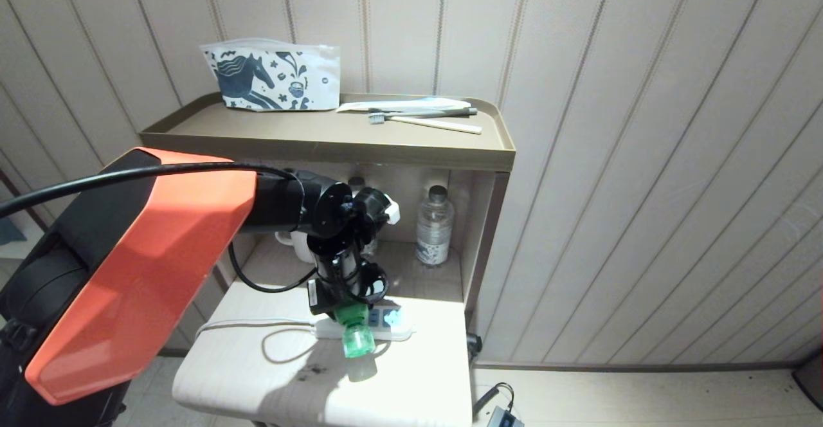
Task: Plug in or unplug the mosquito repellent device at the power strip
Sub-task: Insert the plug into the socket
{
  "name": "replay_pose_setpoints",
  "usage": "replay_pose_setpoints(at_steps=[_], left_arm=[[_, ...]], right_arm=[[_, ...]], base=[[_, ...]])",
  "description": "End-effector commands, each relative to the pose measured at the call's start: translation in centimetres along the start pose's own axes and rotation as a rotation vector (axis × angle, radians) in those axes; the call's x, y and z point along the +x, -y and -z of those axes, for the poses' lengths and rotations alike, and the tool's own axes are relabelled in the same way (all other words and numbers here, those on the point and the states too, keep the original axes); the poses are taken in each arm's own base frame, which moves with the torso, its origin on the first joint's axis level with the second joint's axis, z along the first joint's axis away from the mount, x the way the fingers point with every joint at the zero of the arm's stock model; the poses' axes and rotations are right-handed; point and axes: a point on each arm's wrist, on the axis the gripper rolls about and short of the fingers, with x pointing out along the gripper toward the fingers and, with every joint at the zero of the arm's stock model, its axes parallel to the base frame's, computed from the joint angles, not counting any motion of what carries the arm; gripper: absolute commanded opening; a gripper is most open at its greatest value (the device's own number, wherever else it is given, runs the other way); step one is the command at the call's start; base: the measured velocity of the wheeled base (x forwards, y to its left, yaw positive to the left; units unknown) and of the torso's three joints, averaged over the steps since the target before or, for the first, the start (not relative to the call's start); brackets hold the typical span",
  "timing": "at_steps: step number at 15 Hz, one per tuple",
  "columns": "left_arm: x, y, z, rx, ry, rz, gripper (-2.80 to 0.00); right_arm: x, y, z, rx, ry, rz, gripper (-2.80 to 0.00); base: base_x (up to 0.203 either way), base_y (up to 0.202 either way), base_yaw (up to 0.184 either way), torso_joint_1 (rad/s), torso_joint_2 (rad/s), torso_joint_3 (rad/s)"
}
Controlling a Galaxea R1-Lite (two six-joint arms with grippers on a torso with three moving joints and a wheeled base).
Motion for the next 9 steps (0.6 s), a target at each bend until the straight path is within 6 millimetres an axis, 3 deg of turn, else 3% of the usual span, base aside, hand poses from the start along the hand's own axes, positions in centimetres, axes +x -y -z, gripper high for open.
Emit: replay_pose_setpoints(at_steps=[1,9], left_arm=[[0.8,-0.1,0.2,-0.001,-0.017,-0.022,-2.80],[1.8,-0.2,-0.4,-0.007,-0.016,-0.027,-2.80]], right_arm=[[0.0,0.0,0.0,0.000,0.000,-0.002,-2.80],[0.0,0.0,0.0,0.000,0.000,-0.002,-2.80]], base=[[0.000,0.000,0.000,0.000,0.00,0.000],[0.000,0.000,0.000,0.000,0.00,0.000]])
